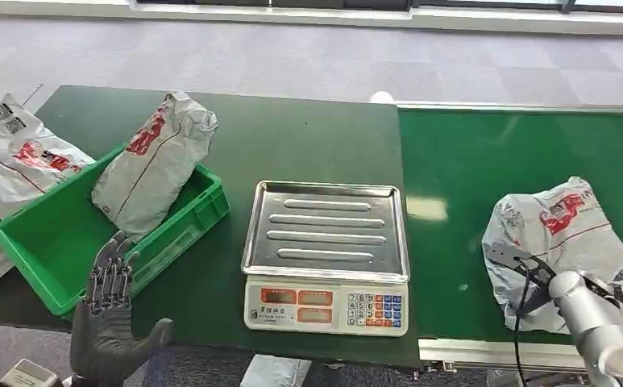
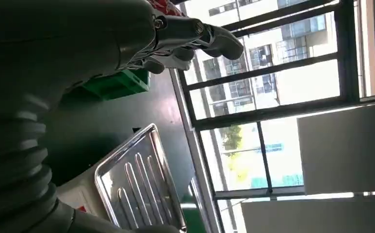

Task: Moved the parcel from conveyor to table for the left to box.

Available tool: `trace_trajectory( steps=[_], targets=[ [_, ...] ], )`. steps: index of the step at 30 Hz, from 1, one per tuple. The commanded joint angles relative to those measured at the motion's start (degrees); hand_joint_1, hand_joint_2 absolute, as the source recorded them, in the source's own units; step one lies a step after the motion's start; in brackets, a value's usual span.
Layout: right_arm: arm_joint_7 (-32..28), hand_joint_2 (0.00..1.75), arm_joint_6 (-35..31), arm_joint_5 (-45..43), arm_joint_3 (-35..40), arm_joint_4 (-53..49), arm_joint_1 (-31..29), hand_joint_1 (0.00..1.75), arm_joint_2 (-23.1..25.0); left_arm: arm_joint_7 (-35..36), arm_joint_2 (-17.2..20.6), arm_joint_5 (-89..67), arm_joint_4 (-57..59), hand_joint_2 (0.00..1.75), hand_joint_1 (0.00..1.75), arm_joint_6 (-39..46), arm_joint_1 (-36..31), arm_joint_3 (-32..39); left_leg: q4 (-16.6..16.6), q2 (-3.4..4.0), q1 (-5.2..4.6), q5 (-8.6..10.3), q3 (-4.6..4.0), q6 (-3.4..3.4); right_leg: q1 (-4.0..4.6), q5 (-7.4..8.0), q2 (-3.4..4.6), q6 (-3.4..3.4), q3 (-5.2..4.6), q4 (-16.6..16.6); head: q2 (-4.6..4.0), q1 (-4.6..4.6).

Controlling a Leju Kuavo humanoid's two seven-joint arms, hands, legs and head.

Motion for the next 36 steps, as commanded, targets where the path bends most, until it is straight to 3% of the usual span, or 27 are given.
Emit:
trace_trajectory(
  steps=[1,19,22,24,25,27,29,30,32,36],
  targets=[
    [-0.9,1.75,0.0,-1.1,3.3,5.4,0.7,1.75,0.4,0.1,2.2,0.0,2.6,1.75,0.00,0.3,-0.9,-0.6,-0.1,-0.06,0.03,0.06,0.09,-0.01,0.05,0.06,-0.07,-0.07,0.15,-0.2,0.00,0.00],
    [0.6,1.75,-4.4,-0.7,5.1,5.4,-3.9,1.75,3.1,-1.3,4.1,2.0,3.6,1.75,0.00,2.8,-1.2,-0.9,-0.2,0.19,0.01,0.04,0.06,-0.01,0.03,0.14,0.16,-0.07,0.12,-0.2,0.00,0.00],
    [-4.7,1.75,-17.4,-2.4,3.8,3.3,-5.3,1.75,4.9,-1.8,4.6,2.8,2.4,1.75,0.00,4.1,-0.5,-0.3,-0.1,0.13,0.01,0.02,0.02,0.00,0.03,0.11,0.10,-0.04,0.12,-0.1,0.00,0.00],
    [-11.7,1.75,-27.6,-8.0,0.0,-0.5,-6.2,1.75,7.7,-1.4,4.4,3.1,0.6,1.75,0.00,4.1,0.5,1.0,-0.3,0.35,0.01,0.08,0.01,-0.02,0.04,0.23,0.32,-0.11,0.03,-0.3,0.00,0.00],
    [-22.0,1.75,-41.2,-15.0,-4.6,-8.2,-4.5,1.75,10.4,-1.2,3.2,3.0,-0.4,1.75,0.00,4.4,1.1,1.8,-0.3,0.44,0.00,0.08,0.00,-0.03,0.03,0.25,0.40,-0.12,-0.03,-0.2,0.00,0.00],
    [-18.4,1.75,-40.8,-19.0,-2.6,-17.7,-1.6,1.75,11.0,-0.9,3.0,2.5,-0.7,1.75,0.00,4.5,1.3,1.6,-0.1,0.82,-0.02,-0.02,-0.08,-0.05,0.00,0.25,0.78,-0.11,-0.24,0.0,0.00,0.02],
    [-30.5,1.75,-51.5,-27.5,-6.3,-27.4,2.5,1.75,13.1,-1.2,3.0,2.4,-0.2,1.75,0.00,5.3,1.0,1.0,0.0,0.48,-0.01,0.01,-0.71,-0.07,0.01,0.18,0.45,-0.07,-0.20,0.1,0.00,0.00],
    [-38.6,1.75,-58.0,-35.0,-6.6,-39.6,8.0,1.75,14.2,-1.8,3.8,2.7,1.0,1.75,0.00,6.3,0.2,-0.4,-0.2,0.63,-0.01,0.03,-0.67,-0.10,0.02,0.23,0.61,-0.14,-0.27,0.0,0.00,0.00],
    [-38.5,1.75,-63.7,-36.2,-2.8,-55.6,15.0,1.75,13.6,-2.9,5.4,3.2,3.0,1.75,0.00,7.9,-1.1,-2.7,-0.3,0.37,0.08,0.14,-0.18,-0.15,0.10,0.26,0.41,-0.23,-0.27,-0.2,0.00,-0.02],
    [-36.0,1.75,-67.5,-32.8,1.0,-60.9,17.4,1.75,13.0,-3.6,6.6,4.2,5.2,1.75,0.00,8.9,-3.2,-4.5,-0.1,-0.45,0.05,0.21,-0.31,-0.12,0.07,0.04,-0.44,-0.24,-0.19,0.0,0.00,0.00]
  ],
)
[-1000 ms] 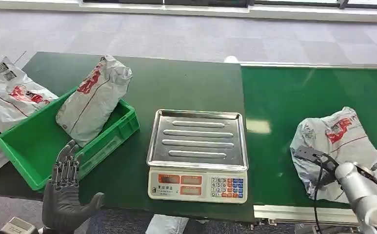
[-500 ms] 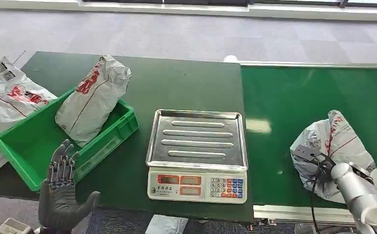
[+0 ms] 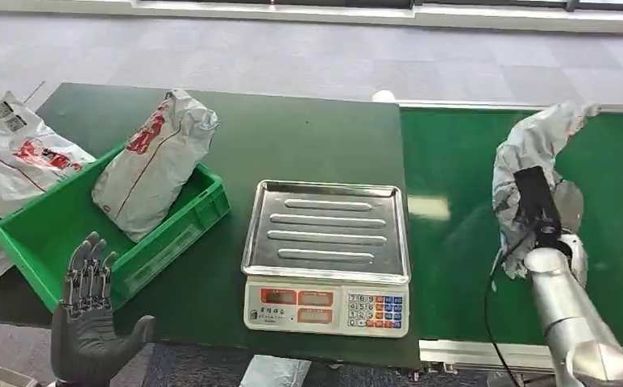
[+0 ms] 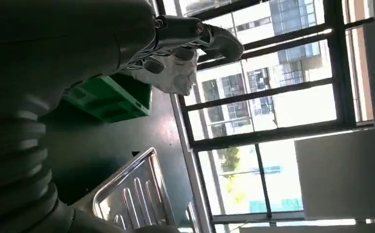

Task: Moved the parcel from conveyor to table for the left to box.

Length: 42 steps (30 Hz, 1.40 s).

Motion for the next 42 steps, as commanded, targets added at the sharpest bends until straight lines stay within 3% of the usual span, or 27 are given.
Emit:
trace_trajectory(
  steps=[1,9,11,12,13,15,16,18,19,20,23,24,25,29,33,37,38,39,40,42],
  targets=[
    [0.3,1.75,-9.1,0.5,1.9,-35.2,11.8,1.75,5.0,-1.4,3.7,1.6,5.9,1.75,0.00,2.3,-3.8,-4.5,-0.2,0.11,-0.06,-0.02,0.13,-0.06,-0.05,-0.05,0.10,-0.14,0.04,-0.1,0.00,0.00],
    [-1.5,1.75,-8.5,-3.0,2.6,-33.5,11.0,1.75,4.8,-1.5,4.6,2.3,5.8,1.75,0.00,3.0,-3.8,-5.2,-0.2,0.37,-0.04,-0.03,0.03,-0.09,-0.04,-0.05,0.30,-0.16,-0.12,0.0,0.00,0.00],
    [-3.2,1.75,-2.8,-9.5,4.8,-35.6,11.1,1.75,4.9,-2.0,5.7,3.3,6.8,1.75,0.00,4.2,-4.7,-6.0,-0.2,0.34,-0.03,-0.03,0.04,-0.10,-0.04,-0.04,0.29,-0.16,-0.10,-0.1,0.00,0.00],
    [-3.9,1.75,4.2,-16.0,6.7,-38.2,11.3,1.75,5.2,-2.5,6.3,4.0,7.6,1.75,0.00,4.8,-5.4,-6.3,-0.2,0.36,-0.04,-0.01,0.07,-0.11,-0.04,-0.01,0.31,-0.18,-0.09,-0.1,0.00,0.00],
    [-3.9,1.75,4.2,-16.0,6.7,-38.2,11.3,1.75,5.2,-2.5,6.3,4.0,7.6,1.75,0.00,4.8,-5.4,-6.3,-0.1,0.34,-0.04,-0.03,0.03,-0.11,-0.05,-0.03,0.29,-0.17,-0.11,0.0,0.00,0.00],
    [-4.9,1.75,8.8,-4.9,19.6,-43.5,10.7,1.75,2.1,-3.5,6.9,5.1,10.2,1.75,0.00,4.8,-7.0,-7.1,-0.2,0.43,-0.05,-0.02,0.05,-0.12,-0.05,0.01,0.38,-0.20,-0.14,0.0,0.00,0.00],
    [-1.0,1.75,17.1,2.0,27.9,-43.8,7.8,1.75,-0.2,-4.1,6.7,4.9,12.0,1.75,0.00,4.6,-7.6,-7.7,-0.2,0.43,-0.07,-0.04,0.05,-0.14,-0.07,-0.01,0.39,-0.18,-0.15,0.0,0.00,0.00],
    [3.9,1.75,19.2,13.0,35.9,-42.7,4.0,1.75,2.4,-4.1,5.6,3.5,12.7,1.75,0.00,3.9,-8.2,-8.1,-0.2,0.83,-0.13,-0.05,0.05,-0.19,-0.13,0.06,0.79,-0.21,-0.30,0.1,0.00,0.02],
    [7.2,1.75,24.5,16.6,40.7,-41.0,0.6,1.75,3.7,-4.1,5.2,3.2,12.8,1.75,0.00,3.5,-8.2,-8.0,-0.1,0.75,-0.10,-0.06,0.04,-0.19,-0.10,0.04,0.73,-0.17,-0.26,0.2,0.00,0.00],
    [8.6,1.75,24.7,17.5,42.0,-39.7,-0.5,1.75,5.7,-4.1,5.0,3.0,12.9,1.75,0.00,3.5,-8.3,-8.0,-0.2,0.96,-0.10,-0.05,0.07,-0.22,-0.09,0.09,0.96,-0.23,-0.33,0.2,0.00,0.00],
    [8.6,1.75,24.8,17.5,42.1,-39.3,-0.8,1.75,5.5,-4.1,5.1,3.1,12.7,1.75,0.00,3.5,-8.2,-7.9,-0.2,1.17,-0.03,0.01,0.11,-0.30,0.07,0.20,1.22,-0.37,-0.42,0.1,0.00,0.00],
    [8.6,1.75,24.8,17.5,42.1,-39.3,-0.8,1.75,5.5,-4.1,5.1,3.1,12.7,1.75,0.00,3.5,-8.2,-7.9,-0.2,0.84,-0.04,0.06,-0.02,-0.30,0.09,0.12,0.88,-0.32,-0.43,0.2,0.00,0.00],
    [10.2,1.75,30.3,19.4,45.6,-37.3,-3.3,1.75,5.7,-4.1,5.0,2.7,12.7,1.75,0.00,3.2,-7.9,-7.8,-0.1,0.68,0.05,0.11,-0.07,-0.33,0.11,0.06,0.71,-0.31,-0.44,0.2,0.00,0.00],
    [12.0,1.75,33.3,21.4,51.9,-29.4,-7.3,1.75,11.9,-4.1,3.4,2.3,12.2,1.75,0.00,3.6,-7.4,-7.4,-0.2,1.12,0.07,0.08,0.05,-0.34,0.10,0.19,1.07,-0.36,-0.42,0.1,0.00,0.00],
    [11.7,1.75,36.3,19.8,56.4,-27.8,-9.4,1.75,14.4,-3.6,1.8,1.3,11.3,1.75,0.00,4.7,-6.8,-6.5,-0.1,0.90,0.11,0.09,-0.08,-0.37,0.13,0.13,0.93,-0.39,-0.49,0.2,0.00,0.00],
    [16.6,1.75,42.0,19.9,58.7,-27.7,-11.7,1.75,15.8,-2.7,1.1,0.2,9.1,1.75,0.00,5.3,-5.1,-5.5,-0.2,1.00,0.11,0.10,-0.06,-0.41,0.14,0.16,1.02,-0.42,-0.50,0.2,0.00,0.00],
    [18.2,1.75,43.6,20.0,59.1,-27.3,-12.3,1.10,16.0,-2.4,0.8,0.0,8.4,1.75,0.00,5.4,-4.5,-5.1,-0.1,0.97,0.09,0.10,-0.09,-0.41,0.13,0.14,1.00,-0.41,-0.54,0.2,0.00,0.00],
    [20.4,1.75,45.0,20.7,59.9,-26.0,-13.3,0.07,16.1,-2.1,0.5,-0.3,7.8,1.75,0.00,5.3,-3.9,-4.7,-0.1,0.86,0.11,0.10,-0.14,-0.41,0.14,0.13,0.90,-0.40,-0.53,0.2,0.00,0.00],
    [24.4,1.75,48.4,21.9,61.7,-23.6,-15.0,0.00,16.3,-1.2,-0.4,-0.8,6.7,1.75,0.00,5.2,-3.0,-3.4,-0.2,1.06,0.09,0.11,-0.02,-0.39,0.14,0.18,1.08,-0.44,-0.49,0.1,0.00,0.00],
    [25.9,1.75,48.2,22.5,61.7,-20.3,-15.6,0.00,17.3,-0.4,-1.1,-1.4,5.2,1.75,0.00,4.9,-2.0,-2.4,-0.1,0.90,0.12,0.09,-0.12,-0.40,0.15,0.13,0.94,-0.39,-0.52,0.2,0.00,0.00]
  ],
)
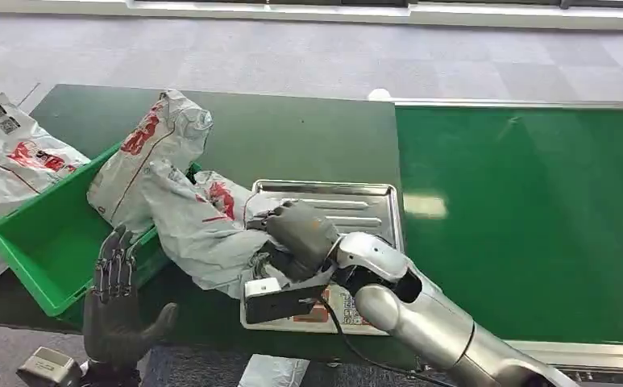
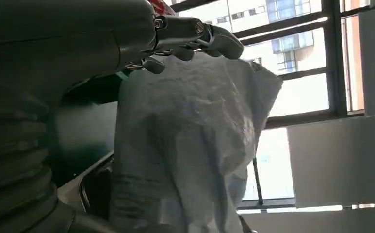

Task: Moved the parcel from conveyor to table for the left to box.

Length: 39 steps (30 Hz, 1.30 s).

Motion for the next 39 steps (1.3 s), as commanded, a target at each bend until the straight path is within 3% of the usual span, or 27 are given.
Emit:
trace_trajectory(
  steps=[1,14,22,24,25,30,33,35,39],
  targets=[
    [10.6,1.75,7.2,3.0,11.2,15.4,-9.8,0.00,4.5,3.3,-3.9,-2.3,-4.0,1.75,0.00,-0.5,4.1,4.5,0.0,0.46,-0.04,-0.07,0.14,0.03,-0.03,0.07,0.45,-0.03,-0.04,0.0,0.00,0.00],
    [20.2,1.75,12.3,10.2,9.9,22.7,-10.4,0.00,6.7,5.8,-7.1,-5.1,-6.9,1.75,0.00,-5.2,7.3,8.6,0.0,0.12,-0.02,-0.03,0.08,0.01,-0.01,0.02,0.10,-0.03,0.01,0.0,0.00,0.00],
    [19.1,1.75,13.0,9.4,6.4,19.0,-10.2,0.00,3.7,6.6,-8.1,-7.4,-7.1,1.75,0.00,-9.2,6.2,9.6,0.0,-0.02,-0.01,0.01,0.00,0.03,-0.01,0.02,-0.06,-0.02,-0.03,0.0,0.00,0.00],
    [15.0,1.75,14.4,5.1,4.6,17.2,-10.2,0.00,2.4,6.5,-7.7,-9.0,-6.9,1.75,0.00,-10.0,5.4,9.2,0.0,-0.07,-0.02,0.03,-0.01,0.03,-0.03,0.03,-0.11,-0.03,-0.04,0.0,0.00,0.00],
    [10.2,1.75,15.3,0.2,3.3,15.4,-10.0,0.00,1.1,6.1,-7.4,-10.4,-6.8,1.75,0.00,-10.3,4.7,8.9,0.0,-0.10,-0.02,0.03,0.00,0.03,-0.03,0.04,-0.14,-0.02,-0.03,0.0,0.00,0.00],
    [8.7,1.75,15.6,-2.5,3.0,13.3,-9.9,0.00,-0.7,6.0,-7.4,-10.9,-6.8,1.75,0.00,-10.7,4.3,9.0,0.0,-0.07,-0.02,0.04,-0.01,0.03,-0.03,0.10,-0.10,-0.02,-0.06,0.0,0.00,-0.02],
    [3.5,1.75,10.8,-9.0,-1.1,9.2,-6.7,0.00,-3.6,5.2,-6.5,-14.1,-8.0,1.75,0.00,-10.6,4.2,8.4,0.0,-0.12,-0.01,0.05,0.02,0.03,-0.02,0.11,-0.12,-0.03,-0.01,-0.1,0.00,0.00],
    [-0.2,1.75,7.4,-13.3,-6.2,6.0,-2.8,0.00,-5.4,5.7,-5.8,-16.7,-8.7,1.75,0.00,-9.7,4.3,7.8,0.0,-0.25,0.01,0.05,0.02,0.03,0.01,0.08,-0.25,-0.01,0.02,-0.1,0.00,0.00],
    [-7.0,1.75,2.6,-20.9,-21.4,-6.4,11.0,0.00,-6.0,10.5,-4.9,-22.8,-8.9,1.75,0.00,-4.6,3.5,6.3,-0.1,-0.56,0.04,0.10,0.05,0.05,0.05,0.06,-0.56,-0.03,0.15,-0.2,0.00,0.00]
  ],
)
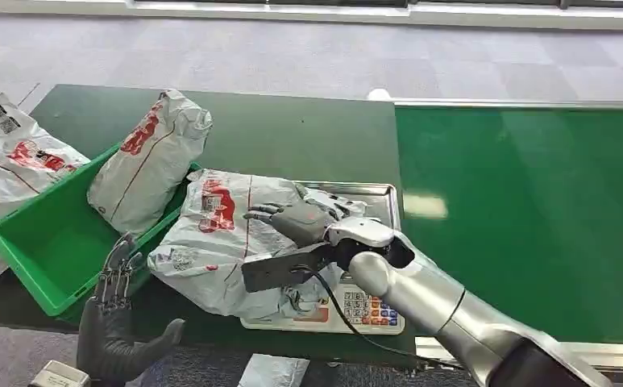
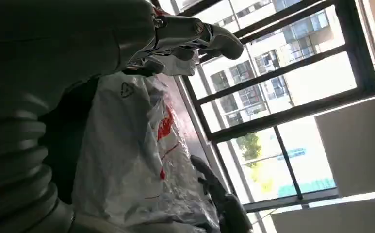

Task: Moved the parcel from conveyor to table for the left to box.

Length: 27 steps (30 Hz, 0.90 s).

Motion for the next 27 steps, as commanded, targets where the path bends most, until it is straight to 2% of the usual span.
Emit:
trace_trajectory(
  steps=[1,2,3,4,5,7,8,11,12,14,15,17,18,21,25,27],
  targets=[
    [-9.6,1.75,-7.4,-11.6,-25.2,-20.2,20.2,0.00,-4.9,5.9,2.6,-9.0,-0.1,1.75,0.00,6.6,-2.5,-1.2,-0.1,-0.40,0.02,0.04,-0.01,0.03,0.02,-0.07,-0.42,0.00,0.19,-0.1,0.00,-0.02],
    [-8.6,1.75,-12.5,-8.6,-29.5,-24.2,25.1,0.00,-3.4,7.7,3.1,-11.7,-0.9,1.75,0.00,8.8,-2.9,-2.1,-0.2,-0.61,0.04,0.08,0.04,0.05,0.04,-0.09,-0.64,-0.01,0.28,-0.3,0.00,0.00],
    [-8.3,1.75,-14.1,-7.6,-31.9,-26.6,28.5,0.00,-2.6,8.4,4.0,-12.8,-1.7,1.75,0.00,9.8,-3.2,-3.1,-0.2,-0.61,0.11,0.05,0.03,0.02,0.11,-0.10,-0.65,-0.04,0.29,-0.3,0.00,0.00],
    [-8.4,1.75,-14.7,-8.2,-34.1,-28.5,31.7,0.00,-1.8,9.6,4.9,-14.1,-2.3,1.75,0.00,10.5,-3.7,-4.1,-0.1,-0.43,0.07,0.02,0.01,0.00,0.06,-0.09,-0.44,-0.03,0.11,-0.1,0.00,-0.02],
    [-8.6,1.75,-15.1,-8.4,-36.5,-30.1,35.4,0.00,-1.2,11.8,6.4,-15.8,-2.5,1.75,0.00,10.9,-4.8,-5.8,-0.1,-0.64,0.05,0.03,-0.01,0.01,0.05,-0.16,-0.64,-0.04,0.21,-0.2,0.00,0.00],
    [-9.3,1.75,-16.6,-8.3,-38.9,-31.1,39.7,0.00,-0.7,15.7,8.8,-19.7,-2.0,1.75,0.00,10.2,-7.0,-8.8,-0.1,-0.59,0.05,0.01,-0.08,0.01,0.05,-0.16,-0.62,-0.03,0.14,-0.1,0.00,-0.02],
    [-9.8,1.75,-16.8,-8.7,-39.9,-31.1,41.9,0.00,-0.8,18.3,10.2,-22.0,-0.8,1.75,0.00,9.0,-8.8,-11.0,-0.2,-0.90,0.08,0.06,-0.07,0.01,0.07,-0.20,-0.97,-0.04,0.28,-0.2,0.00,0.00],
    [-9.8,1.75,-17.3,-8.1,-40.9,-30.8,44.2,0.00,-1.3,20.9,11.2,-24.0,1.5,1.75,0.00,8.7,-11.9,-14.3,-0.1,-0.69,0.02,0.01,-0.07,0.03,0.01,-0.24,-0.84,-0.05,0.07,-0.1,0.00,0.00],
    [-9.8,1.75,-17.3,-8.1,-40.9,-30.8,44.2,0.00,-1.3,20.9,11.2,-24.0,1.5,1.75,0.00,8.7,-11.9,-14.3,-0.1,-0.89,0.01,0.04,-0.08,0.05,0.01,-0.28,-1.03,-0.05,0.15,-0.2,0.00,0.00],
    [-10.0,1.75,-19.1,-9.8,-42.8,-30.1,46.3,0.00,-0.8,23.8,12.4,-28.7,4.2,1.75,0.00,9.0,-15.4,-18.3,-0.1,-0.56,-0.04,-0.04,-0.18,0.07,-0.04,-0.23,-0.73,-0.03,0.05,-0.1,0.00,0.00],
    [-11.6,1.75,-20.7,-10.7,-43.3,-30.0,47.4,0.00,-0.9,24.7,12.5,-30.4,5.5,1.75,0.00,9.6,-17.1,-19.9,-0.1,-0.57,-0.02,-0.03,-0.16,0.08,-0.01,-0.21,-0.74,-0.05,0.11,-0.1,0.00,0.00],
    [-19.1,1.75,-28.0,-17.4,-45.8,-30.4,48.3,0.00,0.7,28.7,12.9,-30.9,9.1,1.75,0.00,6.0,-21.5,-23.7,-0.1,-0.50,-0.05,-0.02,-0.12,0.06,-0.06,-0.21,-0.68,-0.06,0.04,-0.1,0.00,-0.02],
    [-20.2,1.75,-29.3,-18.8,-45.8,-30.7,48.4,0.00,0.4,29.5,12.5,-31.1,10.9,1.75,0.00,5.1,-23.4,-24.8,-0.2,-0.57,-0.05,0.02,-0.10,0.07,-0.05,-0.20,-0.75,-0.07,0.10,-0.1,0.00,0.00],
    [-19.7,1.75,-29.8,-19.3,-45.3,-31.2,48.0,0.00,0.1,29.9,12.3,-31.0,12.0,1.75,0.00,5.4,-24.3,-25.3,-0.1,-0.48,-0.08,0.04,-0.13,0.10,-0.09,-0.16,-0.68,-0.04,0.00,-0.1,0.00,0.00],
    [-19.3,1.75,-30.1,-19.4,-44.8,-31.2,47.8,0.00,-0.2,30.0,12.9,-30.9,11.3,1.75,0.00,5.6,-23.8,-25.4,-0.1,0.12,-0.05,-0.06,-0.08,0.07,-0.06,-0.01,0.00,-0.05,-0.06,-0.1,0.00,0.00],
    [-19.3,1.75,-30.1,-19.4,-44.8,-31.2,47.8,0.00,-0.2,30.0,12.9,-30.9,11.3,1.75,0.00,5.6,-23.8,-25.4,-0.2,0.12,-0.06,-0.02,-0.06,0.06,-0.05,0.01,0.01,-0.07,-0.07,-0.1,0.00,0.00]
  ],
)
